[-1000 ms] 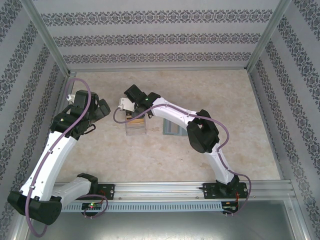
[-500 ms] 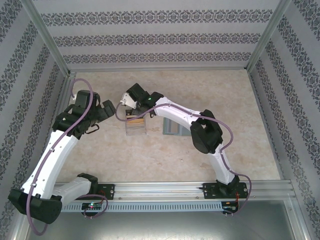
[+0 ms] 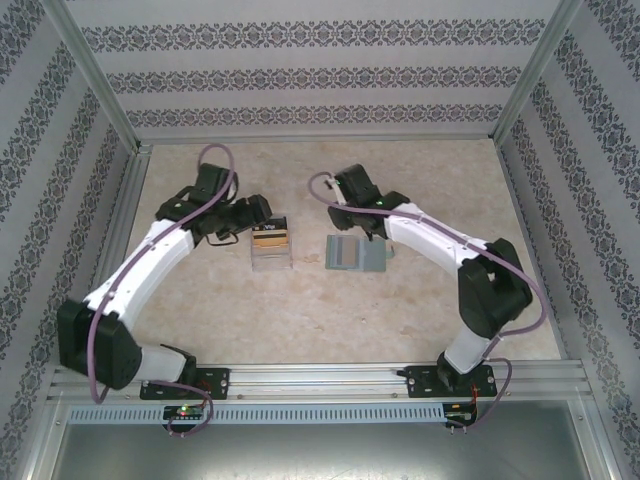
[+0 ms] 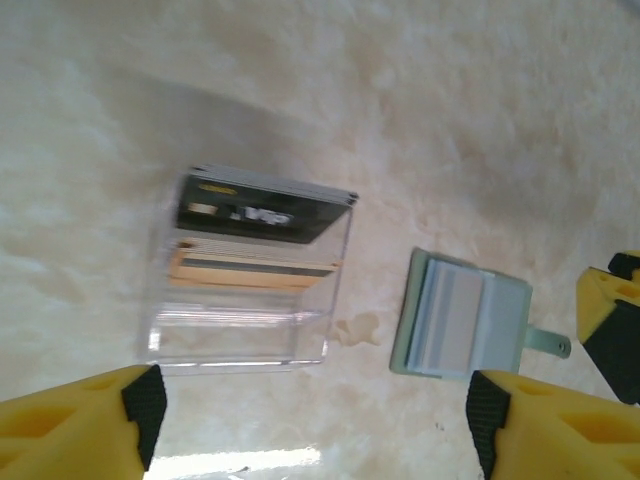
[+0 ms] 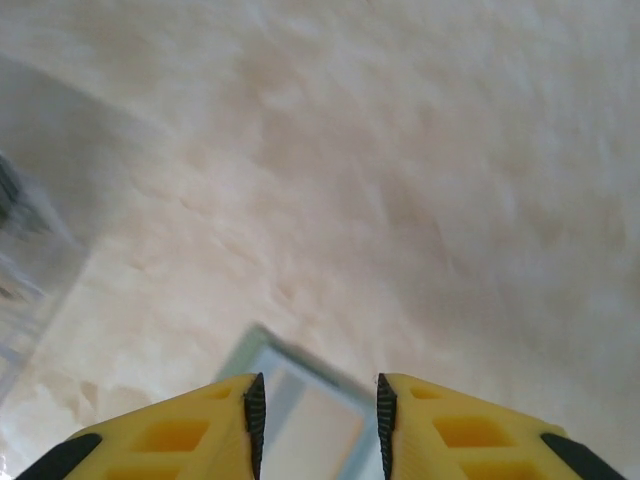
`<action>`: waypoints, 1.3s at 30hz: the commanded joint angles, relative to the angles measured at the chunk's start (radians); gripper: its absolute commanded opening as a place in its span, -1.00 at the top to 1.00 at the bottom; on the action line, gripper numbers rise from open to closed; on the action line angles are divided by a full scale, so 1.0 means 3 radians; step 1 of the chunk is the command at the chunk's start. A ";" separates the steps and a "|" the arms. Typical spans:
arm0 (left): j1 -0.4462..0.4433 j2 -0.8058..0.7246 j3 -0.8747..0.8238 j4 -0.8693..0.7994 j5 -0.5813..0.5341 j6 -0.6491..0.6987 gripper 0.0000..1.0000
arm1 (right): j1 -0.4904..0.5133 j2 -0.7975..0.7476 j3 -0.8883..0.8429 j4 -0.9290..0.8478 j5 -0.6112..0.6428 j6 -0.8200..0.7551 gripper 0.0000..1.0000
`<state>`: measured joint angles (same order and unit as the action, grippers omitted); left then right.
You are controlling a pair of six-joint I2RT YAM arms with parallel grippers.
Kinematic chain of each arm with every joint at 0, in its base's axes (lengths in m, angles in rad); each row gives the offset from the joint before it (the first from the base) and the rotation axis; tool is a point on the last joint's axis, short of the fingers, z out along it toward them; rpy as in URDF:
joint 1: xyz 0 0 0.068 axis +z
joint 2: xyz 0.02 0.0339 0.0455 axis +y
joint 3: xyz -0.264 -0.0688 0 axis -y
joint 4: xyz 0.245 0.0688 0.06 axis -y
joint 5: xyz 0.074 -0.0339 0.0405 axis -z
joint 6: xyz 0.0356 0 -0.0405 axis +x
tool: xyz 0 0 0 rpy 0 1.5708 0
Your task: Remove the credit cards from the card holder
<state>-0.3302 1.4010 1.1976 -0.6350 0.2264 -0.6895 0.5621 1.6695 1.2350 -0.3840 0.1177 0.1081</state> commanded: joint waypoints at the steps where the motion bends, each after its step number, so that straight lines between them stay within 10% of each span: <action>1: -0.0270 0.0376 0.0235 0.0258 0.0159 -0.0009 -0.50 | -0.0225 -0.0313 -0.0460 0.0134 -0.0231 0.0806 0.25; 17: -0.0885 0.1746 0.1082 0.0323 0.0530 -0.0022 -0.09 | -0.0904 -0.0396 -0.1417 0.0255 -0.0769 0.1372 0.41; 39: -0.1027 0.2395 0.1294 0.0424 0.0858 0.0091 0.09 | -0.0925 -0.0027 -0.1385 0.0435 -0.1052 0.1538 0.52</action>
<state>-0.6228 2.0983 1.5475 -0.5327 0.4564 -0.6849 0.2768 1.6279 0.8162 -0.2798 -0.1631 0.5522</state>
